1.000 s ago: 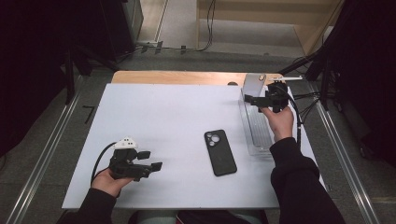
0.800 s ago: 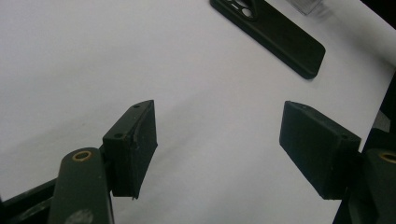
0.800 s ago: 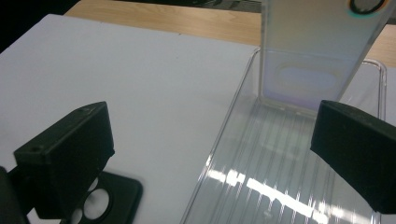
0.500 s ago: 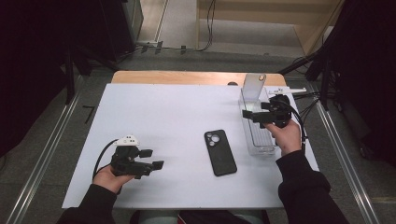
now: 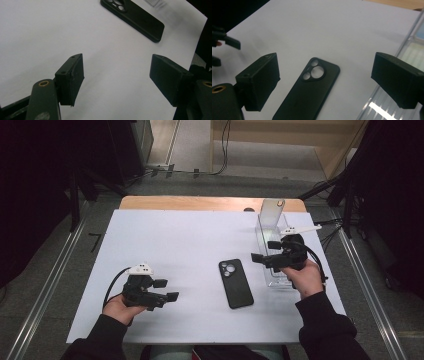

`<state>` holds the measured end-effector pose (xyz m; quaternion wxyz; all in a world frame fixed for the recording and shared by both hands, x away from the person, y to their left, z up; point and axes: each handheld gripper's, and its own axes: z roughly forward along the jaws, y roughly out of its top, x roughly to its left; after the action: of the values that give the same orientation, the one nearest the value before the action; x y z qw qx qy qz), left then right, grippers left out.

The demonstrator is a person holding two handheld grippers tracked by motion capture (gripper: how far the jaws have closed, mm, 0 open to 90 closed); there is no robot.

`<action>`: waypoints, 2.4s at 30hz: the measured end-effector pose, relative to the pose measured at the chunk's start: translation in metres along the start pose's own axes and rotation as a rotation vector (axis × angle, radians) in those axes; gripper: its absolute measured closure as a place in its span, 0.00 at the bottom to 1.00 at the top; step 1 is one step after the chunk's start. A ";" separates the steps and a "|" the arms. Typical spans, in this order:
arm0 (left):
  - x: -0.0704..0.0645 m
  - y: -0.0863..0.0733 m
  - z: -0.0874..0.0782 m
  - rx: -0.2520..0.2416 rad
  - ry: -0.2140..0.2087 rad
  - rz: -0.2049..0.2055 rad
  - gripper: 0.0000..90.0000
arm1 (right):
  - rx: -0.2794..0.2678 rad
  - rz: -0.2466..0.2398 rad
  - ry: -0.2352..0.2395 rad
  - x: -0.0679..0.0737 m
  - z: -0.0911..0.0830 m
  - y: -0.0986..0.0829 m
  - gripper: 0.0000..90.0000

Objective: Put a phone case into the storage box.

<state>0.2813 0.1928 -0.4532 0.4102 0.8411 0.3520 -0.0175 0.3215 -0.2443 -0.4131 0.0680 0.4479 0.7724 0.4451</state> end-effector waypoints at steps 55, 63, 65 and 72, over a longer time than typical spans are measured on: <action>-0.002 -0.006 -0.009 -0.010 -0.025 -0.001 0.31 | 0.121 -0.061 0.097 0.044 -0.002 -0.073 0.14; -0.002 -0.006 -0.009 -0.015 -0.018 -0.002 0.31 | 0.104 -0.017 0.037 0.050 0.004 -0.064 0.14; -0.002 -0.006 -0.009 -0.016 -0.019 -0.007 0.31 | 0.105 -0.016 0.016 0.052 0.008 -0.062 0.14; -0.002 -0.006 -0.010 -0.014 -0.010 -0.009 0.31 | 0.102 0.018 -0.033 0.056 0.016 -0.053 0.14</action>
<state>0.2731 0.2011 -0.4496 0.4177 0.8366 0.3539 -0.0213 0.2627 -0.2027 -0.4459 0.0538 0.4649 0.7888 0.3986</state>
